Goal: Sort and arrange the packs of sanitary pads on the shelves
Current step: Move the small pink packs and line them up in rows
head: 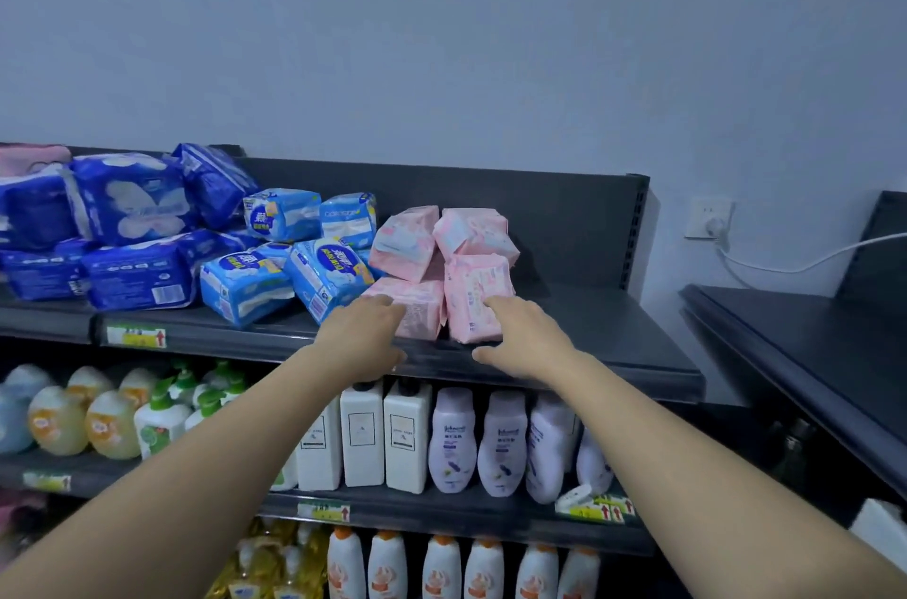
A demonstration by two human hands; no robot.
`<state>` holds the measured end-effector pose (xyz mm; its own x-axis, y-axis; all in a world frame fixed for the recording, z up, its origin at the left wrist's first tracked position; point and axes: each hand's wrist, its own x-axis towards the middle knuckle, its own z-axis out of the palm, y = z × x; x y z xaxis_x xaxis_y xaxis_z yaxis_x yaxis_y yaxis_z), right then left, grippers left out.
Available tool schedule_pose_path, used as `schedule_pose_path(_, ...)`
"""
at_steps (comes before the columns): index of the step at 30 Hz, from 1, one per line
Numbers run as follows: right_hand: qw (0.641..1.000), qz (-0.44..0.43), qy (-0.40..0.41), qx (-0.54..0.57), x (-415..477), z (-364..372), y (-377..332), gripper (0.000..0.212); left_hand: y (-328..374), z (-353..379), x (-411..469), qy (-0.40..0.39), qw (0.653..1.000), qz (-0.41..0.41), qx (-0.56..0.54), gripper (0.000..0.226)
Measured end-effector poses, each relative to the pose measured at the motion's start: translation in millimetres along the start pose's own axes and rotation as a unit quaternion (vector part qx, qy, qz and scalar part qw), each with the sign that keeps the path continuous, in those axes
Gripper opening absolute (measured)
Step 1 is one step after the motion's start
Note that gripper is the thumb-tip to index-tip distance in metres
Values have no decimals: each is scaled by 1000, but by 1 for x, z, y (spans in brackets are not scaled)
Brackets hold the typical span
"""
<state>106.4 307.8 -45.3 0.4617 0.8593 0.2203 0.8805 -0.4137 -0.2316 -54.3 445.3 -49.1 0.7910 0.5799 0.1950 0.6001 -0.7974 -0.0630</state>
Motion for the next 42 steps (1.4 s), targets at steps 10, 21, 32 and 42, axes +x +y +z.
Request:
schedule_pose_path(10,994,-89,-7,-61,101,8,35,95,-23,40,93,-20,999,-36,-33,58)
schedule_pose_path(21,993,-38,58,-97,122,21,34,94,-38,75,129,62,990,-27,-128,79)
schedule_pose_path(32,963,89,219,128,115,8,59,71,-39,29,122,90,899,-114,-414,32)
schedule_pose_path(42,920,0,390,-40,96,39,43,72,-30,42,115,15,935,-55,-351,91)
